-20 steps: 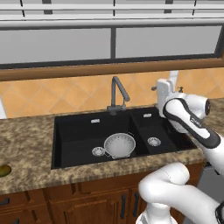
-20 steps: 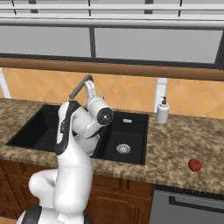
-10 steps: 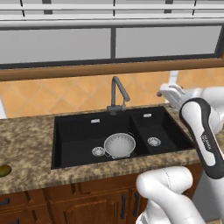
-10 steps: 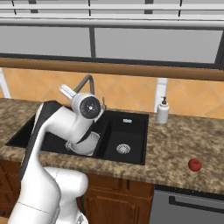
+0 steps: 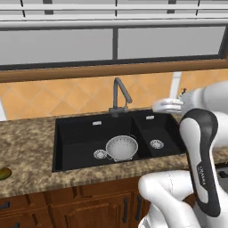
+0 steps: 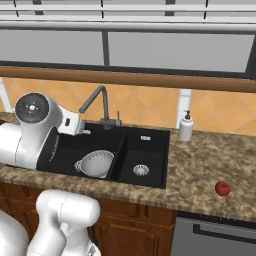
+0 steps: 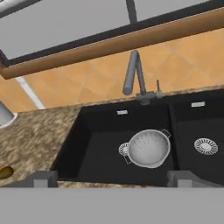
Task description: Put the colander in the sink, put the apple, mango in the colander, and turn on the sink faucet and pour water over the colander.
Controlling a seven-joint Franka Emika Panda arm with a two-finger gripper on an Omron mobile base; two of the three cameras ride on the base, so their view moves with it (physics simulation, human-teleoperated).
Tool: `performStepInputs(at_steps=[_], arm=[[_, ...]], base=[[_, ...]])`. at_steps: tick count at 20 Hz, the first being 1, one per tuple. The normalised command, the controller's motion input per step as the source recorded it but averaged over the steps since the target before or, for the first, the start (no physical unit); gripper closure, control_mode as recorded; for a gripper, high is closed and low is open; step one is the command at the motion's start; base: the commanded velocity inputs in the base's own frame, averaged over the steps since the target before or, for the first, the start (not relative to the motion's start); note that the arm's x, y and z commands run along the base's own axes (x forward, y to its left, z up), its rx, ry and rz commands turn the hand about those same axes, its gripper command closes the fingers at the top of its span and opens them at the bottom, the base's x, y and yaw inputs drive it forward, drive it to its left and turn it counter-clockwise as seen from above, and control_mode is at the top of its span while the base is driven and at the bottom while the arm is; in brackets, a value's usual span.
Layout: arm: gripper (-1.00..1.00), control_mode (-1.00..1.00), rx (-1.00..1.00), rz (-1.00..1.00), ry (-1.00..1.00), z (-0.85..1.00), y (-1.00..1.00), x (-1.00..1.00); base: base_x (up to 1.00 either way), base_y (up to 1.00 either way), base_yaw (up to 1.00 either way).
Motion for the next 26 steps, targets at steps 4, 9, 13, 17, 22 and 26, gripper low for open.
performStepInputs(at_steps=[4, 9, 13, 17, 22, 26], arm=[[-1.0, -1.0, -0.26, 0.07, 0.0, 0.0, 1.0, -0.77], [-1.0, -1.0, -0.38, 0.14, 0.2, 0.0, 1.0, -0.33], [-1.0, -1.0, -0.2, 0.23, 0.15, -0.17, 1.0, -0.14], [-1.0, -1.0, 0.0, 0.26, 0.0, -0.33, 0.85, -0.23], [-1.0, -1.0, 0.2, 0.2, -0.09, -0.79, 0.78, -0.11], [-1.0, -1.0, 0.28, 0.1, -0.04, -0.77, 0.9, 0.04]], base=[[0.0, 0.0, 0.0], [0.0, 0.0, 0.0], [0.0, 0.0, 0.0], [0.0, 0.0, 0.0], [0.0, 0.0, 0.0], [0.0, 0.0, 0.0]])
